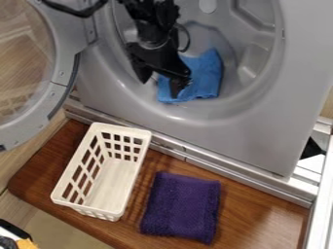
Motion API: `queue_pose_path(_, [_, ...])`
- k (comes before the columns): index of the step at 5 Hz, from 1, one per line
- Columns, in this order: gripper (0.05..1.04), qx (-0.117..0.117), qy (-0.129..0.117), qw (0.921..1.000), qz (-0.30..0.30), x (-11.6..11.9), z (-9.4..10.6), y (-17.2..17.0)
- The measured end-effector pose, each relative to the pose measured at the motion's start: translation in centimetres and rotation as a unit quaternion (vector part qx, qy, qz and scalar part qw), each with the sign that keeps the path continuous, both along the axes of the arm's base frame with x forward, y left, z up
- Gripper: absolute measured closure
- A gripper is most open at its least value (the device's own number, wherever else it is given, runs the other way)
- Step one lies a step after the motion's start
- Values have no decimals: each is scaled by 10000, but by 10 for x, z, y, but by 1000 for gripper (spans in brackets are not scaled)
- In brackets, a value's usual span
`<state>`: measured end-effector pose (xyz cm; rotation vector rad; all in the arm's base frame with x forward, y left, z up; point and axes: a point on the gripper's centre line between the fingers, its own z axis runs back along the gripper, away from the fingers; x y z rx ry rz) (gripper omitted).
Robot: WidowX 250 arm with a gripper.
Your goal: Move the blue cloth into the white basket
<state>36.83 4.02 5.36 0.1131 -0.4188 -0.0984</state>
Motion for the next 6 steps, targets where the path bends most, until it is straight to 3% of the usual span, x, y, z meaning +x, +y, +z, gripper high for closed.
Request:
queue_pose_path(2, [133, -172, 90, 9996, -208, 13, -14, -17])
queue_pose_path(4, [692, -129, 66, 9998, -128, 12, -18, -20])
queue_pose_path(5, [891, -106, 108, 9998, -88, 8, -19, -20])
queue_pose_path(6, [974, -14, 192, 9998, -112, 6, -18, -17])
